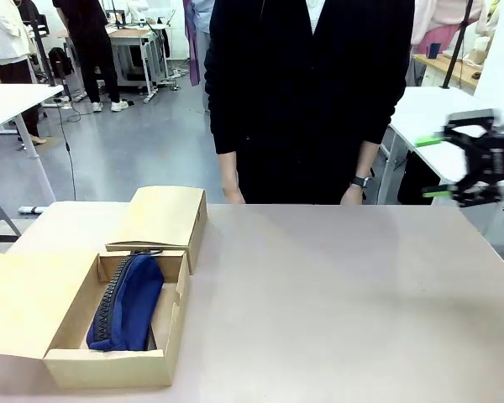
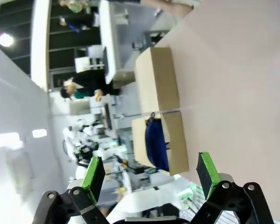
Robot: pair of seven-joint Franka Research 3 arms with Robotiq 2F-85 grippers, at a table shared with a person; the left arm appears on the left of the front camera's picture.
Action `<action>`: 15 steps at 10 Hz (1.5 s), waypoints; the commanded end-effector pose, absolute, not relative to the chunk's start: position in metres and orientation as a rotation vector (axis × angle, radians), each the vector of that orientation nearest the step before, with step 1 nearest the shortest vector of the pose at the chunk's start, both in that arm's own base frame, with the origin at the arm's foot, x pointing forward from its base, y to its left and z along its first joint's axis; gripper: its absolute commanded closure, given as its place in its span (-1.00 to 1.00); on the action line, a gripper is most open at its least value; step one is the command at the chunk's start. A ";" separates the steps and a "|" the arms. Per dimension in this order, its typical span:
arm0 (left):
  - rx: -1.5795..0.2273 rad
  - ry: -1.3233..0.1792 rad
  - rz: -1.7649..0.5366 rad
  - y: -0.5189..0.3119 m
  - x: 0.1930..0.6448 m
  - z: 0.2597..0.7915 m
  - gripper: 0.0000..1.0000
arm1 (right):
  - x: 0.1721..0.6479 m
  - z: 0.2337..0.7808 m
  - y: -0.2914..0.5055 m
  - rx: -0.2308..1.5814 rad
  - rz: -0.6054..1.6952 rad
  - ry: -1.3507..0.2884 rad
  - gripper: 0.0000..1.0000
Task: Place items inside the box.
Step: Pick up a Pencil pouch or Stapler and place it inside the Mailer Box closest to the robot, then close the lid of the Mailer Box closest to the robot.
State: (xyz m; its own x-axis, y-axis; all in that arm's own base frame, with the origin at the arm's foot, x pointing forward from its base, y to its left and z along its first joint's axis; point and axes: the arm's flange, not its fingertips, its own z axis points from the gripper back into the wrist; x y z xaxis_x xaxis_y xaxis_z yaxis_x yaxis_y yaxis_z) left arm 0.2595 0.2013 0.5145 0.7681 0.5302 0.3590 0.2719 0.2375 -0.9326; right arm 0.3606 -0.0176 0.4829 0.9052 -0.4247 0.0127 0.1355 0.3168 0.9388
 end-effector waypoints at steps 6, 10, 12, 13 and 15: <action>-1.365 -0.750 0.183 0.200 0.259 0.515 -1.00 | 0.335 0.433 -0.114 1.327 -0.406 -0.241 -1.00; -1.365 -0.750 0.183 0.200 0.259 0.515 -1.00 | 0.335 0.433 -0.114 1.327 -0.406 -0.241 -1.00; -1.365 -0.750 0.183 0.200 0.259 0.515 -1.00 | 0.335 0.433 -0.114 1.327 -0.406 -0.241 -1.00; -1.365 -0.750 0.183 0.200 0.259 0.515 -1.00 | 0.335 0.433 -0.114 1.327 -0.406 -0.241 -1.00; -1.365 -0.750 0.183 0.200 0.259 0.515 -1.00 | 0.335 0.433 -0.114 1.327 -0.406 -0.241 -1.00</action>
State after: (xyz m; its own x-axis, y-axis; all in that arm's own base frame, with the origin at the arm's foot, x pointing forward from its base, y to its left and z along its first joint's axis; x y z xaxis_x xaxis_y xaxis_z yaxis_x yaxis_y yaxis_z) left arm 0.2596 0.2012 0.5146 0.7683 0.5298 0.3592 0.2722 0.2376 -0.9325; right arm 0.3345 -0.1150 0.4298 0.9074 -0.4163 -0.0579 0.1534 0.1997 0.9678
